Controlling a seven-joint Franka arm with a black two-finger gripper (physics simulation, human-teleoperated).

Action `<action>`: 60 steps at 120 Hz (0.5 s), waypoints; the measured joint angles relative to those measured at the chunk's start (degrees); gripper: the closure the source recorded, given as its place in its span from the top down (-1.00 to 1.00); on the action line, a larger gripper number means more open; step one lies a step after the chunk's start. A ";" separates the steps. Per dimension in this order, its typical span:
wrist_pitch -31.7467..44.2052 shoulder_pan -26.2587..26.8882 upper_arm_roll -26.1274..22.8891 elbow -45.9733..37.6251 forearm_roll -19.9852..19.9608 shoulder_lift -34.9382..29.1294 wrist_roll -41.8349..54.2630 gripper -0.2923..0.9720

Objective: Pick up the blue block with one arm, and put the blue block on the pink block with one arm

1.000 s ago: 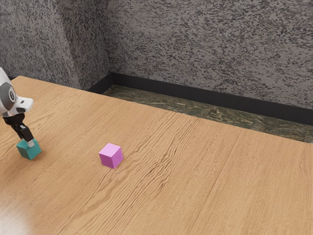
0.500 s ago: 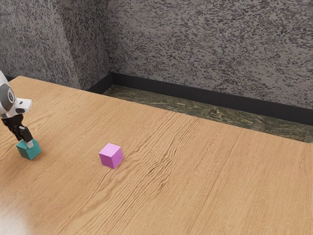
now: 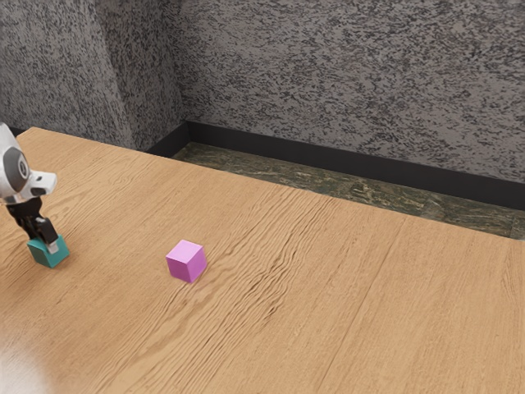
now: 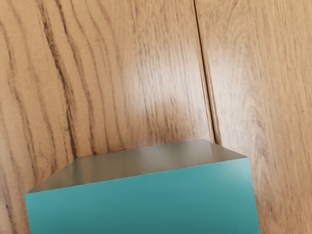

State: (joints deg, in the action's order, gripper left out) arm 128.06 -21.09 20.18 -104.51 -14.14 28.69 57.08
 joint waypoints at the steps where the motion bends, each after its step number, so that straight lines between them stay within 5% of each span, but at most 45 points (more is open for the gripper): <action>1: 0.00 0.00 -0.01 0.01 0.00 0.05 -0.02 0.50; 48: -0.27 0.09 -0.13 0.87 -0.37 0.79 -0.65 0.50; 60: -0.25 0.27 -0.12 0.87 -0.38 0.73 -0.76 0.34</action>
State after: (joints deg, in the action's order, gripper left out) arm 127.82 -20.82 20.06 -103.64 -14.52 29.43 56.32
